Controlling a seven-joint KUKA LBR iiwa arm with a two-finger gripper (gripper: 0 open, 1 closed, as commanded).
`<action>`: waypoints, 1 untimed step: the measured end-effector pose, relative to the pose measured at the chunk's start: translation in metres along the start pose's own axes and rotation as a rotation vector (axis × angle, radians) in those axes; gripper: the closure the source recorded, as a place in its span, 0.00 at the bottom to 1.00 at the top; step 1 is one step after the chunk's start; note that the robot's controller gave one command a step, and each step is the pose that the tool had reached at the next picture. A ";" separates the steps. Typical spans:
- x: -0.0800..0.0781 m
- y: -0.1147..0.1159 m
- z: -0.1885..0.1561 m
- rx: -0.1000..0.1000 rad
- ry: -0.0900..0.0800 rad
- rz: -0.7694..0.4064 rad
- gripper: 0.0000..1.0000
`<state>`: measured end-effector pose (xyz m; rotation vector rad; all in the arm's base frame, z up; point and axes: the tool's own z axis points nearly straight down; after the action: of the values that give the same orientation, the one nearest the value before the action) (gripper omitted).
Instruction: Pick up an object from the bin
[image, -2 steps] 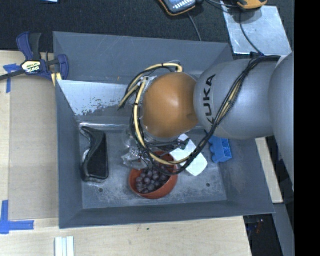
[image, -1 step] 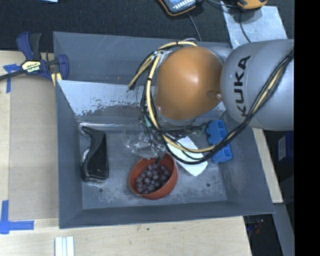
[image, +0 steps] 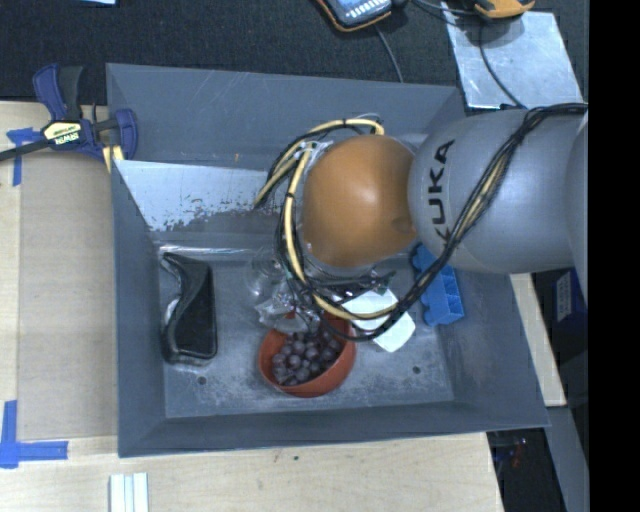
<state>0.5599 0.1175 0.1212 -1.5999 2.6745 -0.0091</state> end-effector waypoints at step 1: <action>-0.020 0.008 -0.003 -0.009 0.010 -0.074 1.00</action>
Offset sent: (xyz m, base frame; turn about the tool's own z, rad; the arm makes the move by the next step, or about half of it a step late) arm 0.0400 0.0631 -0.0478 -0.3625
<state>0.5621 0.1388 0.1245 -1.7055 2.6244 -0.0071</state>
